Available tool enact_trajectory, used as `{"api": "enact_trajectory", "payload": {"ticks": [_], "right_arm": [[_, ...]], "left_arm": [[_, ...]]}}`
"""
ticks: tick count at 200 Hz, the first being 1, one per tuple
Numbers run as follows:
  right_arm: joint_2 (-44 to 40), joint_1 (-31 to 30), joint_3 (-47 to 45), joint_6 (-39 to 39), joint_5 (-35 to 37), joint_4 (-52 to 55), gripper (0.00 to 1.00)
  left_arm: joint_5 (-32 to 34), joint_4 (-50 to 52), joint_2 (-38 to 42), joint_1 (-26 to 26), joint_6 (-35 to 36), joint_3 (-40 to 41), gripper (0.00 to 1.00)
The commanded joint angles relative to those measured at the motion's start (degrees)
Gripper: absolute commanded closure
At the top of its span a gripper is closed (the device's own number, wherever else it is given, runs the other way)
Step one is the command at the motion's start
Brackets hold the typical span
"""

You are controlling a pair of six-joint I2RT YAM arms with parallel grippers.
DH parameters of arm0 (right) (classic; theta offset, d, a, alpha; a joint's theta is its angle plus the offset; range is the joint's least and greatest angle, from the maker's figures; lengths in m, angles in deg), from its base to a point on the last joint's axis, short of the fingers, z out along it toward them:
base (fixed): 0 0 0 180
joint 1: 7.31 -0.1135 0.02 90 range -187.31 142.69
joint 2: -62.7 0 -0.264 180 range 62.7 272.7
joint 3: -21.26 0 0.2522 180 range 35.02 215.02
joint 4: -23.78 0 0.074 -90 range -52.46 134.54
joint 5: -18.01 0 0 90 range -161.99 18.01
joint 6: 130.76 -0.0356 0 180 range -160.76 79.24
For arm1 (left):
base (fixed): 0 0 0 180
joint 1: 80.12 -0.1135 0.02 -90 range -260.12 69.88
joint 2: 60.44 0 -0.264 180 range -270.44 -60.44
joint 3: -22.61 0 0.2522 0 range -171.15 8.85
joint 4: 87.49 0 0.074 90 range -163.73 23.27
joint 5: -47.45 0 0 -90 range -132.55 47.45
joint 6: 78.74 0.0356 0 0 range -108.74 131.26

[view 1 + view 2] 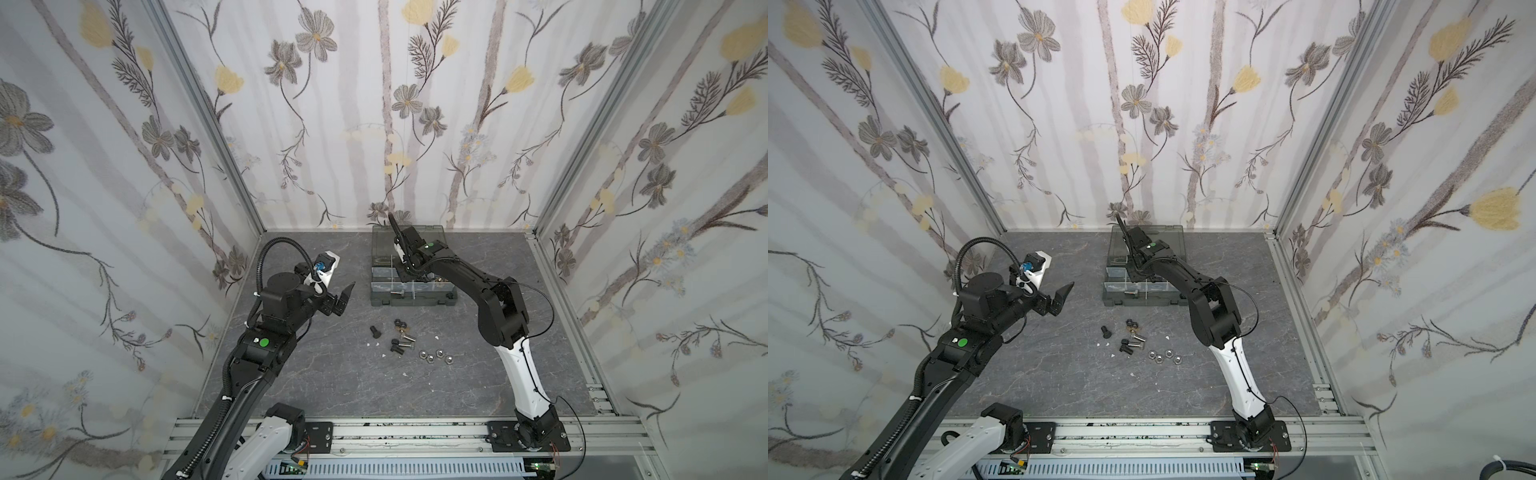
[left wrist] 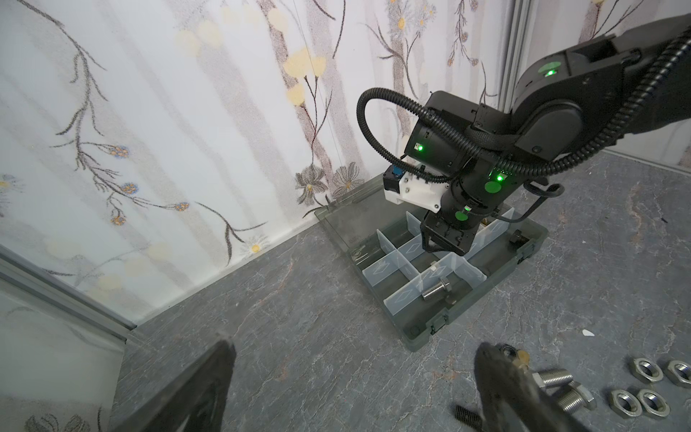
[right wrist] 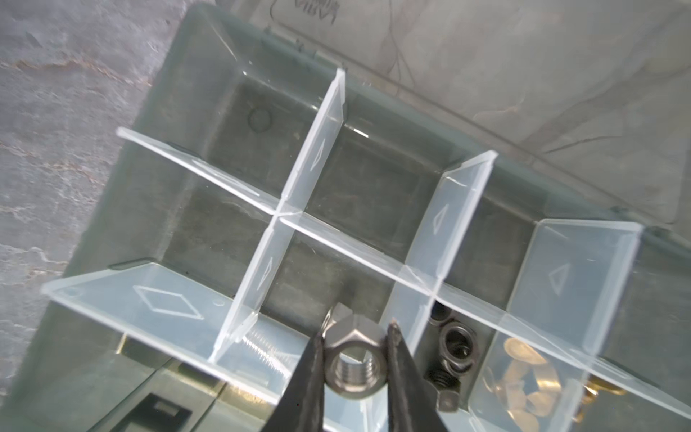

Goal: Sort the screws and nuts into containers
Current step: Place the nut into the container.

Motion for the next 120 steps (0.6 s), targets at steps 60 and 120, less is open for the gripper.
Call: {"api": "enact_trajectory", "payload": {"ticks": [60,120], "right_arm": [[-0.1,0.0,0.4,0.7,-0.2,0.1,0.6],[-10.7,0.0,-7.2,1.4,1.6,1.7,0.6]], "left_arm": [[-0.3,-1.2,-0.3,0.0,0.7,-0.6,0.0],[-0.1,-1.2,0.1,0.0,0.8,-0.7,0.0]]}}
